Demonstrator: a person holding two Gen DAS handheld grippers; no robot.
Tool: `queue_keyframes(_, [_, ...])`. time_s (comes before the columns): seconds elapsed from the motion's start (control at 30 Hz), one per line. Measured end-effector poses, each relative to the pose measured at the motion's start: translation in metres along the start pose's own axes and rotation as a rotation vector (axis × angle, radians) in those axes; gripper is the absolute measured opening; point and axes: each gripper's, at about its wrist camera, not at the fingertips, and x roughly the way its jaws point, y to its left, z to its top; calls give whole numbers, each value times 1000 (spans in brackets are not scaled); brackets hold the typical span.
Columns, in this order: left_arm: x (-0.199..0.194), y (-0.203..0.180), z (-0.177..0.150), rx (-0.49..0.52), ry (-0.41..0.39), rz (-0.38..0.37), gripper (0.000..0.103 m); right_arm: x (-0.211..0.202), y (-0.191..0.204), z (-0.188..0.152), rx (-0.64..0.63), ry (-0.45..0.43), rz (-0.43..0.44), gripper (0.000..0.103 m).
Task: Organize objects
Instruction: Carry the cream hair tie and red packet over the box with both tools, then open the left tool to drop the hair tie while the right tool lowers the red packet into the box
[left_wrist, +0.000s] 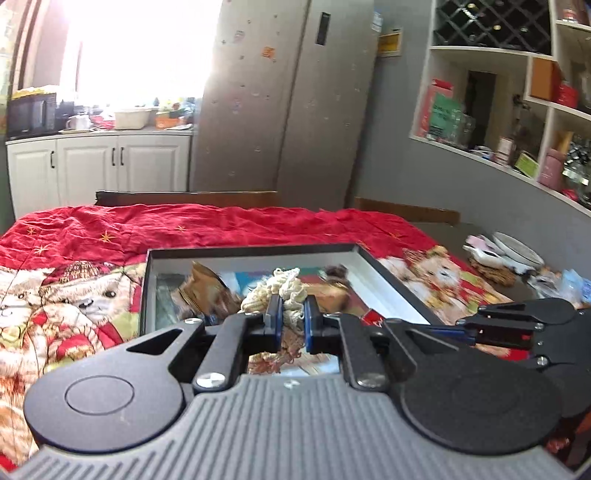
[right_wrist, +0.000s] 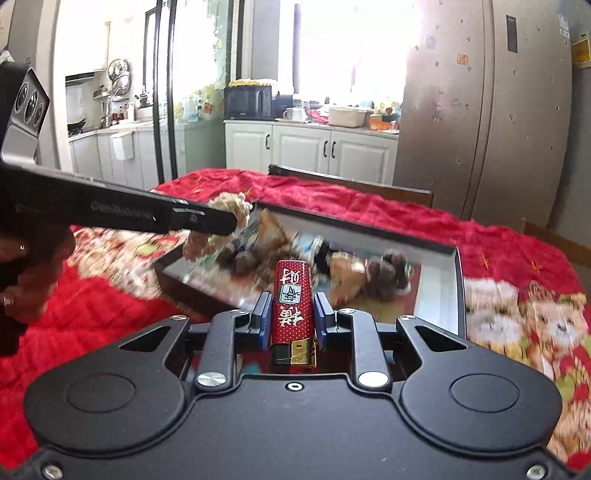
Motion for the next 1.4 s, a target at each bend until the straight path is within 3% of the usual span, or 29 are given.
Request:
queue_keyframes(0.27, [36, 12, 10, 0, -4, 97, 13, 60, -5, 24, 37, 5, -30, 23])
queue_keyframes(0.53, [70, 26, 6, -38, 48, 97, 13, 104, -3, 22, 39, 30, -46, 23])
queue_keyframes(1.4, [105, 21, -12, 50, 116, 121, 15, 139, -18, 6, 67, 51, -50, 23])
